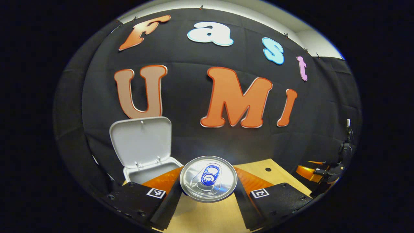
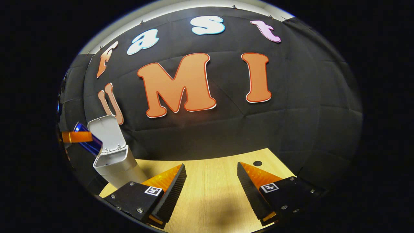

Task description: Press the lid of the desktop garbage bin to open it, pick up the crumpled paper on the desktop and throw it into the bin, then pick up the pop can on the desktop and drop it into the bin, and finally close the garbage bin lid.

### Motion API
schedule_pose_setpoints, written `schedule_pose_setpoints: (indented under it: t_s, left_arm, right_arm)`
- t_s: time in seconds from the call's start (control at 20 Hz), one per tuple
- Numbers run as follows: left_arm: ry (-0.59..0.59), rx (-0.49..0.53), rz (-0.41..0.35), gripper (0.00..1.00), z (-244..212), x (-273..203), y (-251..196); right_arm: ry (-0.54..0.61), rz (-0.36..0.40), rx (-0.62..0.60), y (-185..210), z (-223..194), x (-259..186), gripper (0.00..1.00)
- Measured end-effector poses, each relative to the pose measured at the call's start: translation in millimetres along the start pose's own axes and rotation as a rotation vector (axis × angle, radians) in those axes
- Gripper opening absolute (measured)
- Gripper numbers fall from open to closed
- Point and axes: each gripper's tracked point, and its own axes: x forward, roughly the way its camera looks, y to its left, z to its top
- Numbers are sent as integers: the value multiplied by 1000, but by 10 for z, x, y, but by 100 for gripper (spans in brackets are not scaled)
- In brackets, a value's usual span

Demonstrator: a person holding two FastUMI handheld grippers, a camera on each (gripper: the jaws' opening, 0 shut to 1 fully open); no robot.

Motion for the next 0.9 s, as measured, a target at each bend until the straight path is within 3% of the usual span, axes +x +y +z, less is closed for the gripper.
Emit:
schedule_pose_setpoints:
  t_s: [0.3, 0.45, 0.7, 0.9]
  left_arm:
    - [-71, 0, 153, 80, -104, 53, 47]
    - [-41, -23, 202, 80, -281, 151, 11]
    - [110, -93, 216, 80, -587, 299, -37]
    - [206, -123, 170, 81, -834, 413, -204]
  right_arm:
    - [-5, 2, -9, 84, 40, 28, 94]
    - [-3, -10, -12, 85, 43, 27, 94]
    - [15, -21, -20, 113, -5, 20, 94]
    - [26, -28, -28, 128, -33, 10, 94]
